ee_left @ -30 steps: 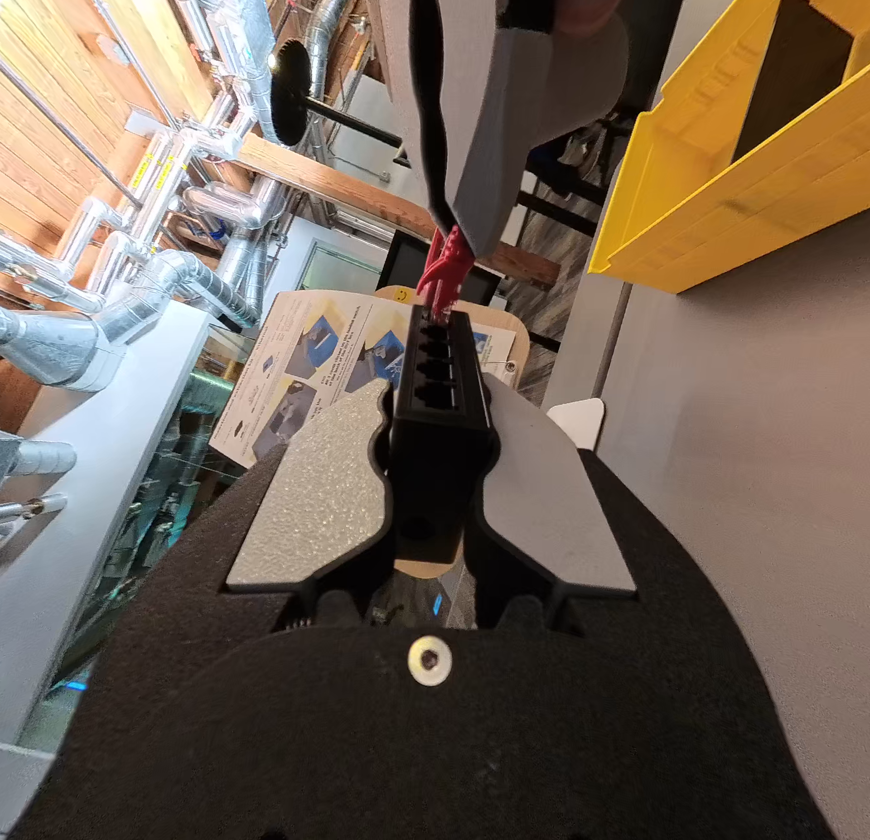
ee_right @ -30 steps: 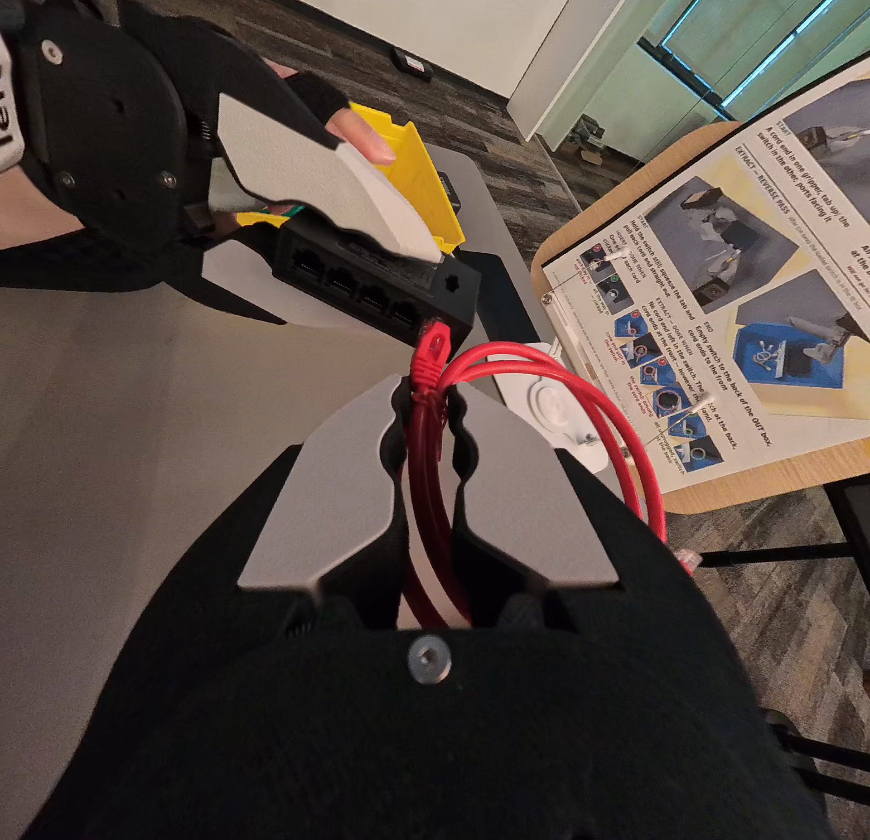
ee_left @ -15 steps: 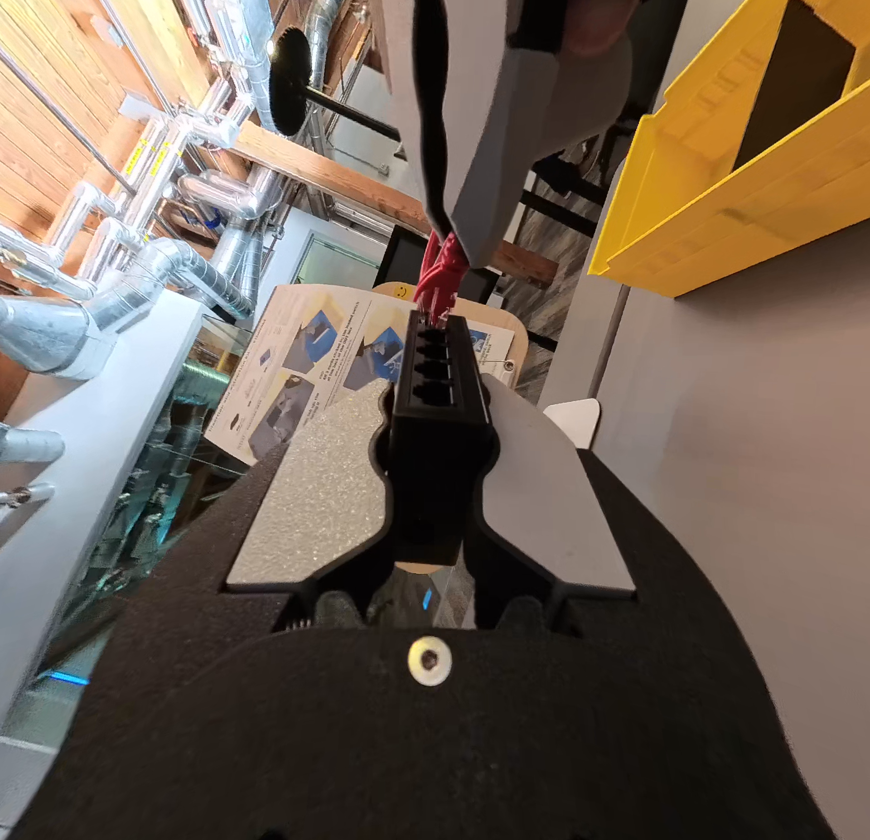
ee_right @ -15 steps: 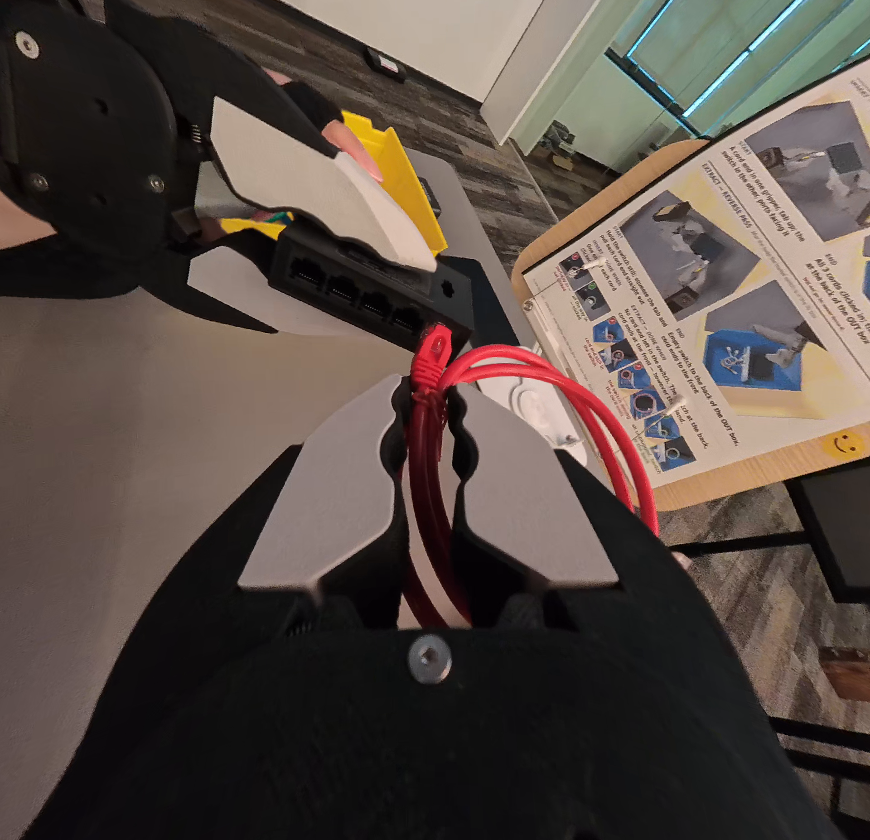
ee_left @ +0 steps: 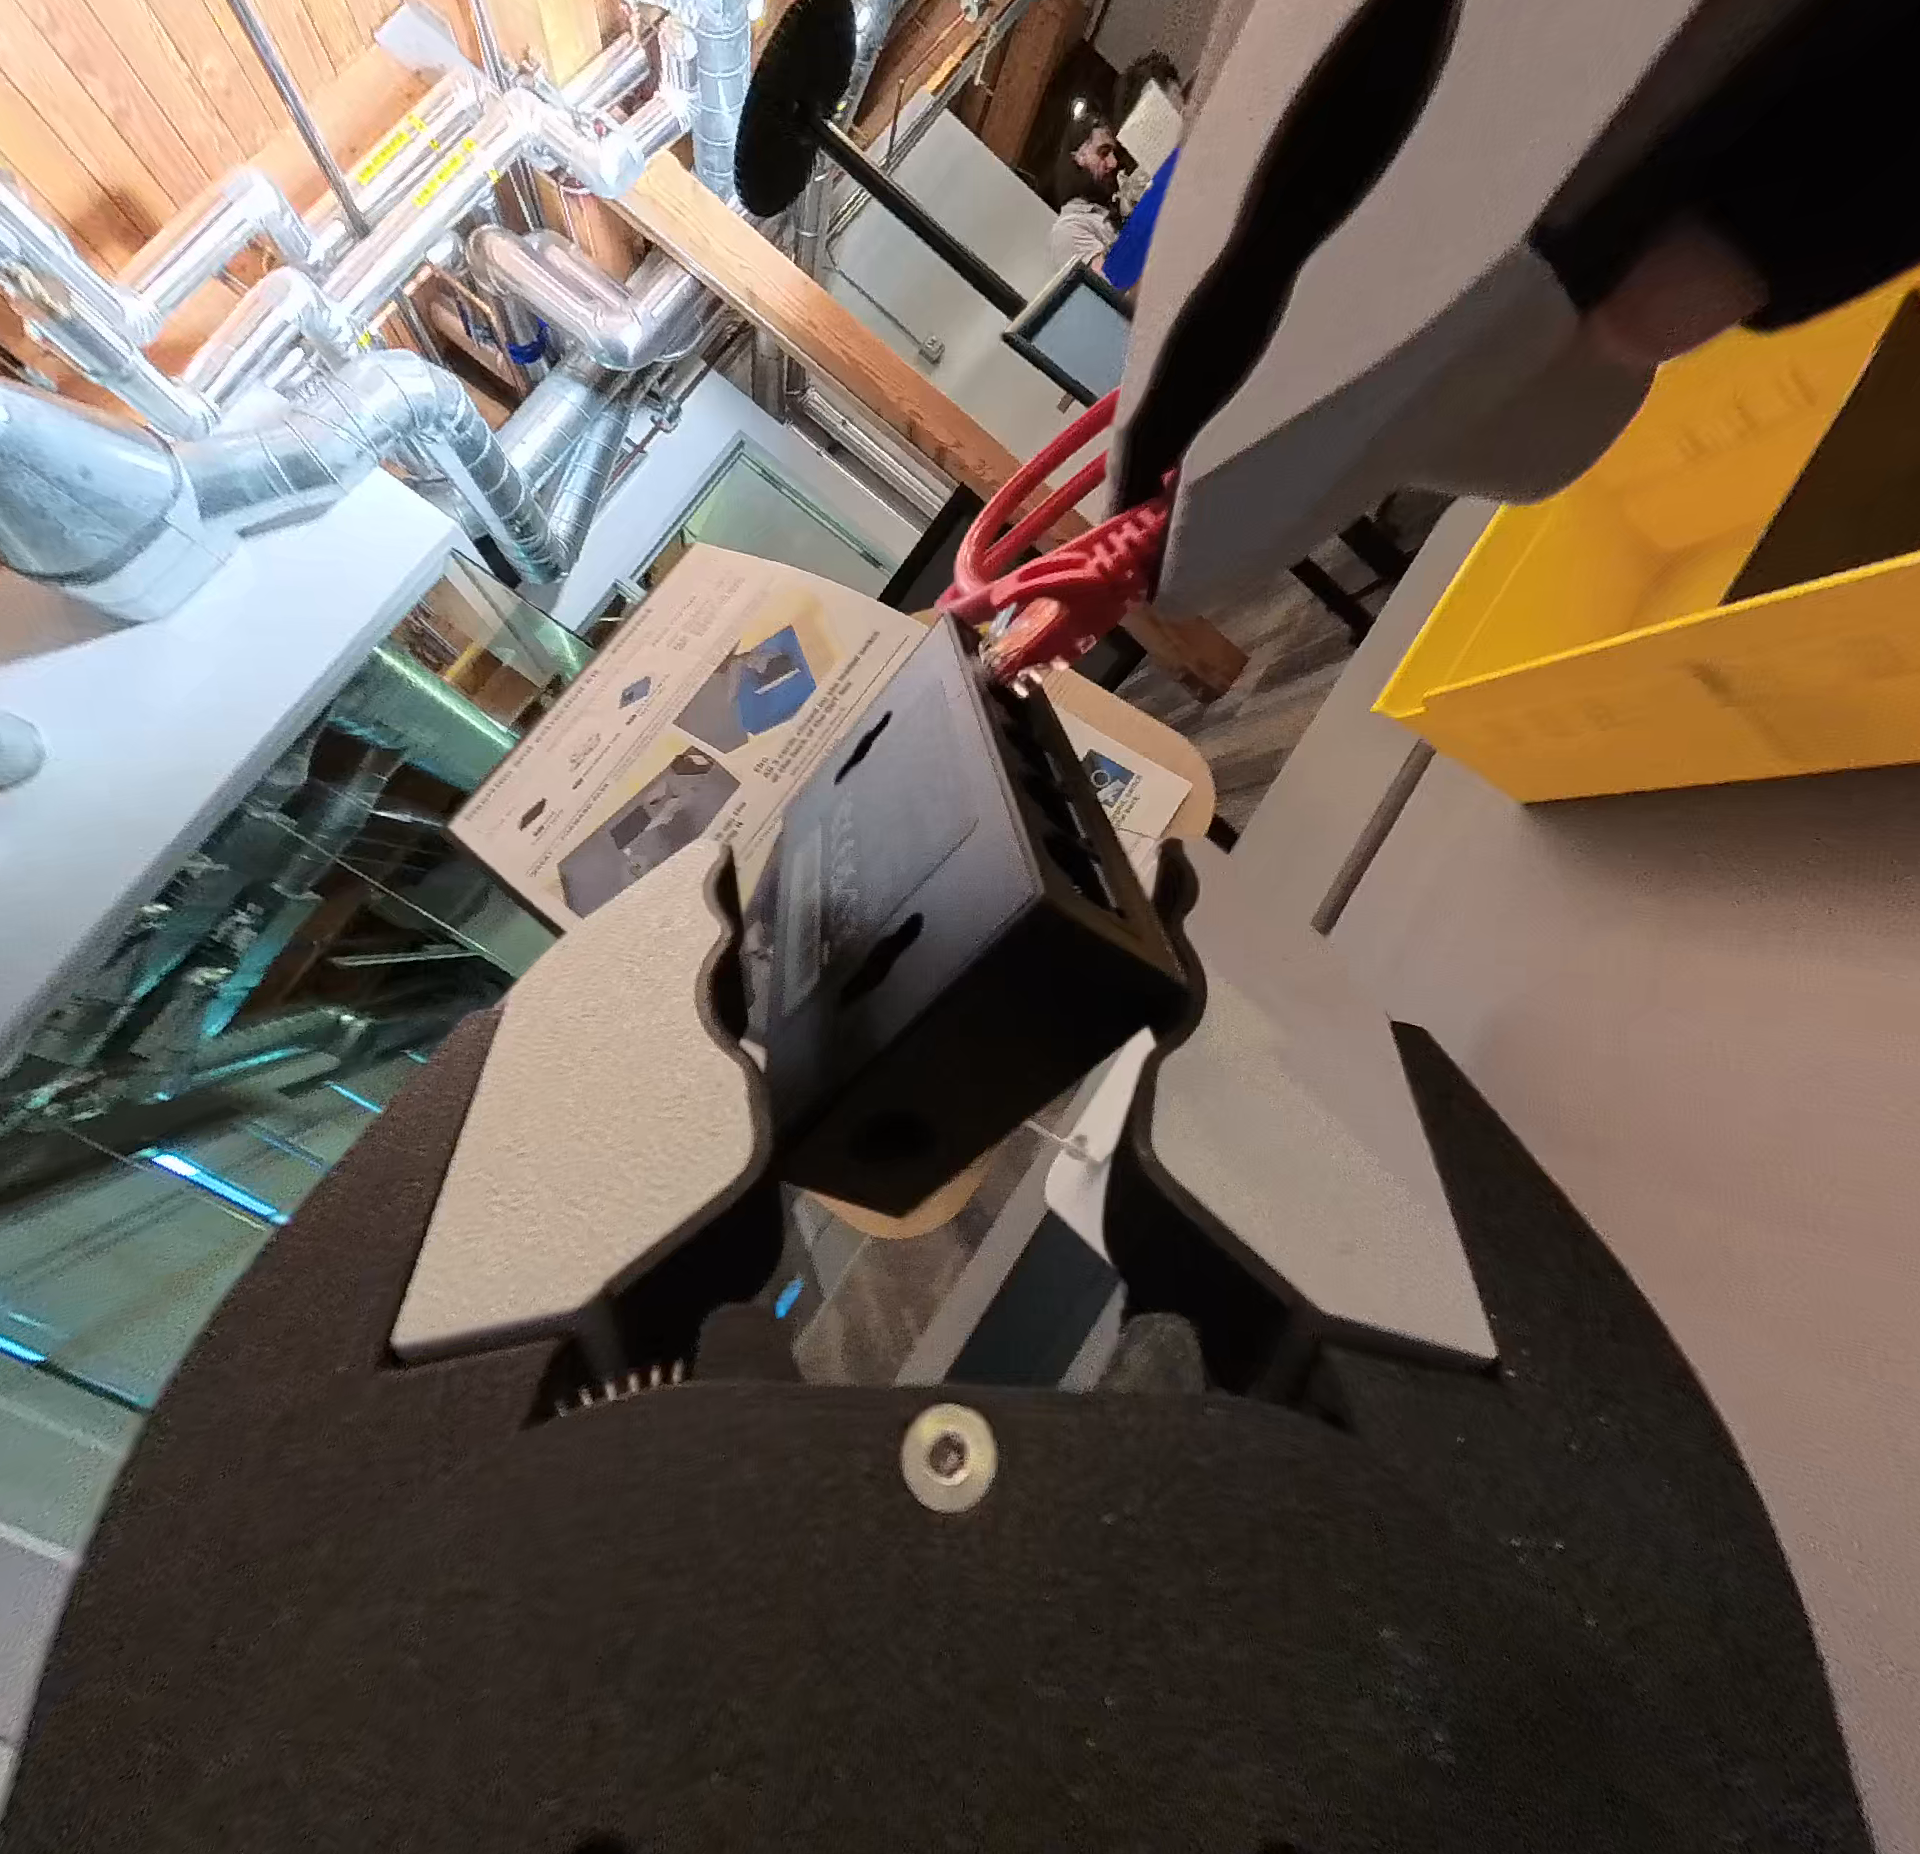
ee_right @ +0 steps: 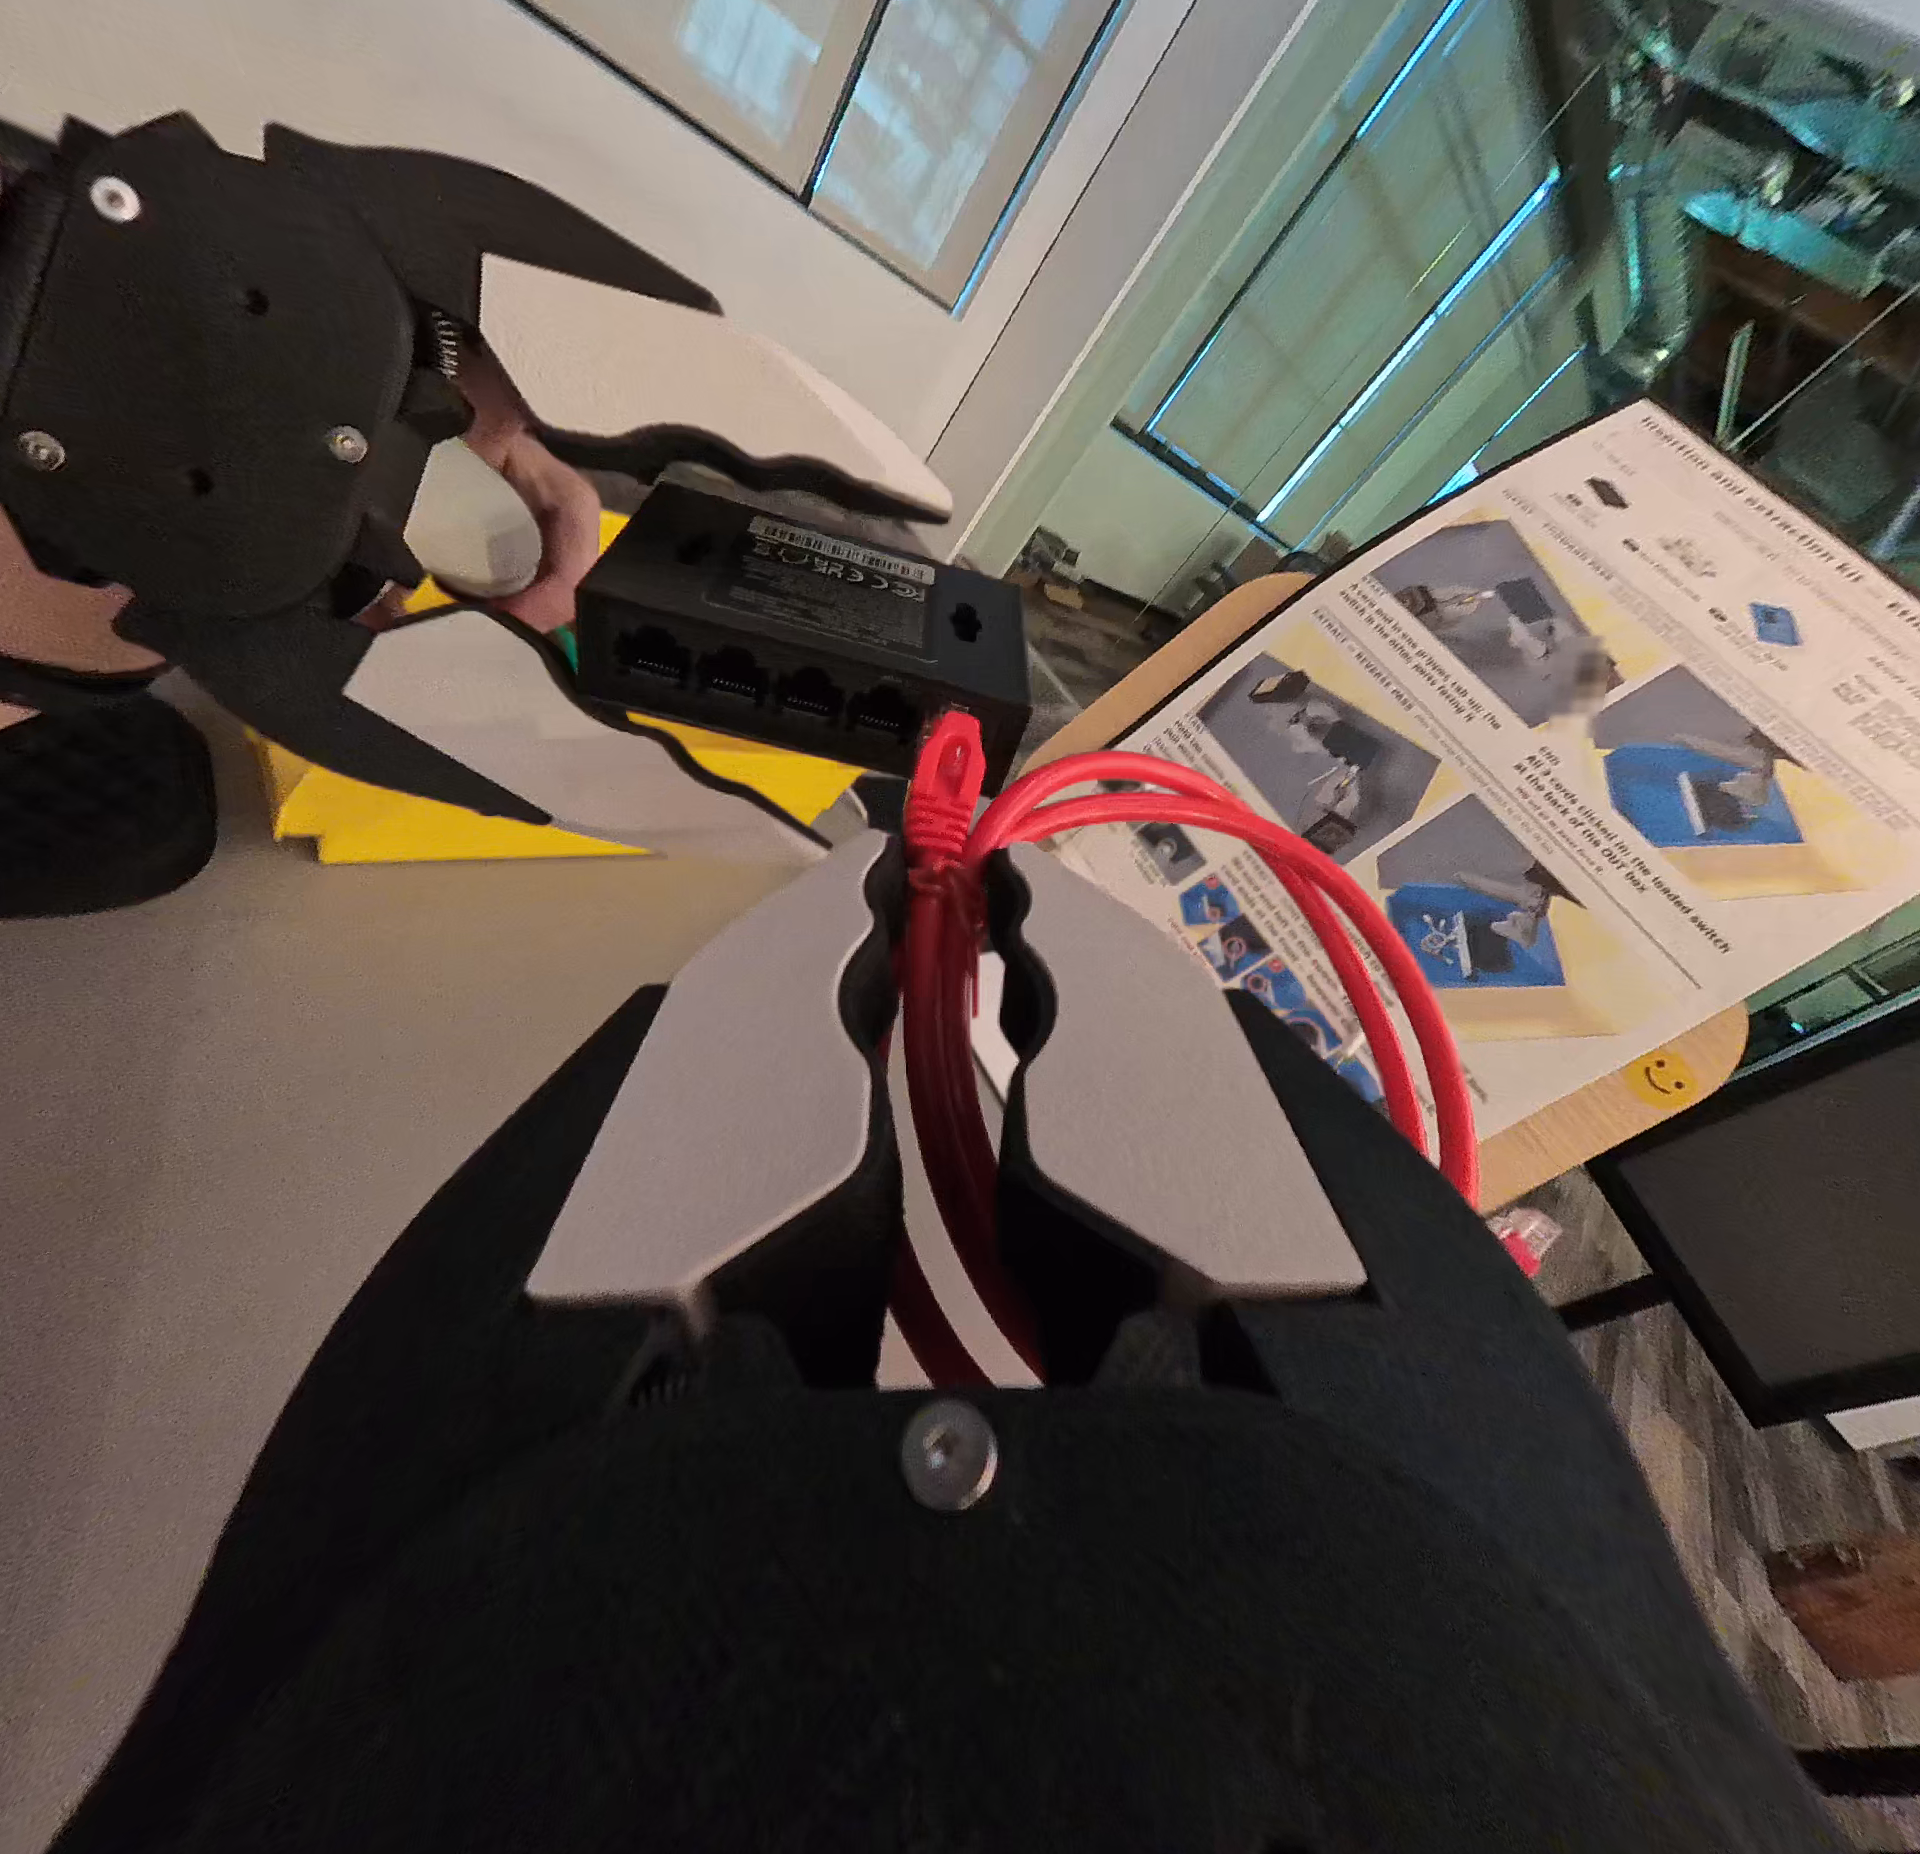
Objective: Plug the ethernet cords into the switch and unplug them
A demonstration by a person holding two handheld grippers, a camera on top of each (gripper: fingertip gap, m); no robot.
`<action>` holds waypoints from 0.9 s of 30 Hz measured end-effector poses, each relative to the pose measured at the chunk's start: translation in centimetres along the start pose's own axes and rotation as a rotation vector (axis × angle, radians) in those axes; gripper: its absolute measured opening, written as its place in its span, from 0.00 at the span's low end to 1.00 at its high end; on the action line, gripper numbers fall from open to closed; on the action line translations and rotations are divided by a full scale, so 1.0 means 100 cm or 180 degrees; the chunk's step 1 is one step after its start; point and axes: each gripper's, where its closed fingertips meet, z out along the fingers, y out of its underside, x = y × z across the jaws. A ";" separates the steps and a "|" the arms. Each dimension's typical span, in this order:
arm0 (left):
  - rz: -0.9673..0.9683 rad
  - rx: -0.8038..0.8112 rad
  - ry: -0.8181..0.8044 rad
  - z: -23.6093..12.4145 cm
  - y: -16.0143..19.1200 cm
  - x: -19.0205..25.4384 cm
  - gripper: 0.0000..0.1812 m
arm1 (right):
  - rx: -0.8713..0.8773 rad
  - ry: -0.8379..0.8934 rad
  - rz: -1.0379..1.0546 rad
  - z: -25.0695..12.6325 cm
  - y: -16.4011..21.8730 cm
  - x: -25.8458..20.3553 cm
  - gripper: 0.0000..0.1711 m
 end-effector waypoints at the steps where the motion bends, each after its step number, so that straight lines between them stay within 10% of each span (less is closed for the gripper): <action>1: -0.0097 0.0014 0.0059 -0.001 -0.002 0.000 0.44 | 0.0063 0.0039 0.0004 0.000 -0.003 0.000 0.10; 6: -0.0796 0.0077 0.0052 -0.006 -0.011 -0.015 0.55 | 0.0380 0.0272 -0.0053 -0.002 -0.016 0.003 0.10; 27: -0.1759 0.0704 0.0159 -0.022 -0.034 -0.033 0.40 | 0.0941 0.0586 0.0106 0.002 -0.029 0.000 0.10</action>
